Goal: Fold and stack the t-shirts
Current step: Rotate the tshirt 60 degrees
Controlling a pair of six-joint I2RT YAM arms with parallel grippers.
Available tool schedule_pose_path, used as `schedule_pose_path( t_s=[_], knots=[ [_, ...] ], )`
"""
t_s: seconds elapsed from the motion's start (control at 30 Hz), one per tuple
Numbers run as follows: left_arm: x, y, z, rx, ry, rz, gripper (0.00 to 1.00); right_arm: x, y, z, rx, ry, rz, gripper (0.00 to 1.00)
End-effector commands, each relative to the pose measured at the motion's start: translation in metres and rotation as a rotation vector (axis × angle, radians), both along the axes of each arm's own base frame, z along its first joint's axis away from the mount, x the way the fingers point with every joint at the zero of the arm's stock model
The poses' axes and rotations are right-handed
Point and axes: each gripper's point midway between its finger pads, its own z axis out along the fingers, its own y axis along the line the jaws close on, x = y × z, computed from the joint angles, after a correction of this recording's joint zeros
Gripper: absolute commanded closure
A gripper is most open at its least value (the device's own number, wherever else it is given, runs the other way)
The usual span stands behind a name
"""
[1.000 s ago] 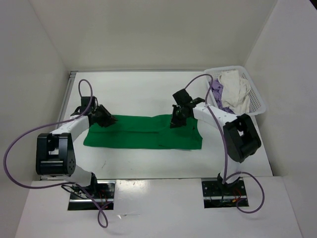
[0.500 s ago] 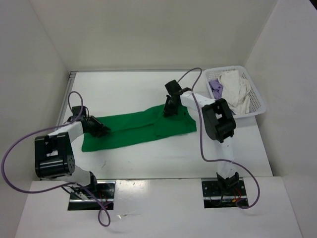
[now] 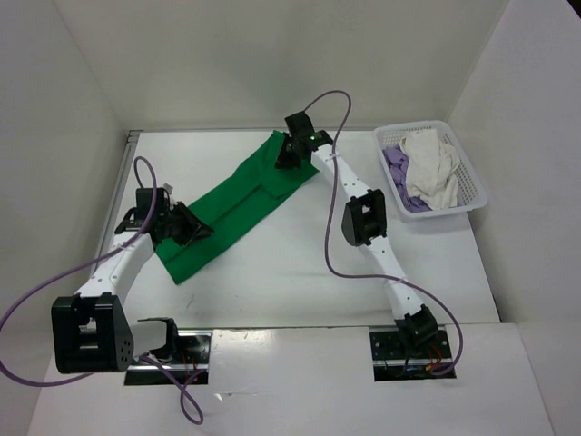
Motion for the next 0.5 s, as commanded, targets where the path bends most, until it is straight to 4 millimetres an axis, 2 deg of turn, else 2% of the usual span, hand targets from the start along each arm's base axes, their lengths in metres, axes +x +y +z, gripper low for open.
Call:
schedule_pose_path(
  t_s=[0.0, 0.03, 0.07, 0.1, 0.13, 0.17, 0.2, 0.23, 0.27, 0.3, 0.33, 0.37, 0.4, 0.43, 0.47],
  knots=[
    [0.007, -0.005, 0.017, 0.019, -0.045, -0.063, 0.77, -0.011, -0.009, 0.176, 0.071, -0.261, 0.032, 0.91],
    [0.012, -0.005, 0.018, 0.025, -0.056, -0.070, 0.82, -0.023, -0.016, 0.215, 0.083, -0.310, 0.039, 0.86],
    [0.017, -0.003, 0.021, 0.035, -0.068, -0.063, 0.86, -0.033, -0.012, 0.227, 0.092, -0.320, 0.065, 0.79],
    [0.023, 0.000, 0.029, 0.054, -0.097, -0.061, 0.91, -0.045, -0.013, 0.196, 0.062, -0.238, 0.098, 0.76],
    [0.029, 0.000, 0.028, 0.054, -0.097, -0.061, 0.93, -0.072, -0.005, 0.225, 0.081, -0.270, 0.129, 0.76],
    [0.035, 0.001, 0.031, 0.055, -0.112, -0.061, 0.95, -0.080, 0.006, 0.232, 0.119, -0.313, 0.161, 0.82],
    [0.041, 0.001, 0.034, 0.056, -0.115, -0.061, 0.98, -0.106, 0.007, 0.169, 0.094, -0.171, 0.186, 0.97],
    [0.045, 0.001, 0.036, 0.057, -0.126, -0.060, 0.99, -0.127, 0.008, 0.188, 0.143, -0.199, 0.200, 1.00],
    [0.048, 0.001, 0.040, 0.057, -0.136, -0.060, 1.00, -0.150, 0.018, 0.151, 0.151, -0.138, 0.235, 1.00],
    [0.053, 0.003, 0.041, 0.065, -0.143, -0.054, 1.00, -0.165, 0.024, 0.142, 0.179, -0.094, 0.233, 1.00],
    [0.058, 0.003, 0.046, 0.066, -0.154, -0.053, 1.00, -0.180, 0.032, 0.143, 0.212, -0.078, 0.262, 1.00],
    [0.060, 0.002, 0.048, 0.059, -0.158, -0.059, 1.00, -0.198, 0.046, 0.124, 0.215, -0.053, 0.292, 1.00],
    [0.063, 0.002, 0.053, 0.060, -0.170, -0.059, 1.00, -0.208, 0.054, 0.120, 0.233, -0.030, 0.301, 1.00],
    [0.065, 0.002, 0.052, 0.060, -0.166, -0.059, 1.00, -0.217, 0.062, 0.117, 0.239, -0.021, 0.314, 0.97],
    [0.067, 0.002, 0.053, 0.061, -0.176, -0.059, 1.00, -0.231, 0.077, 0.106, 0.246, 0.011, 0.351, 0.93]
  ],
)
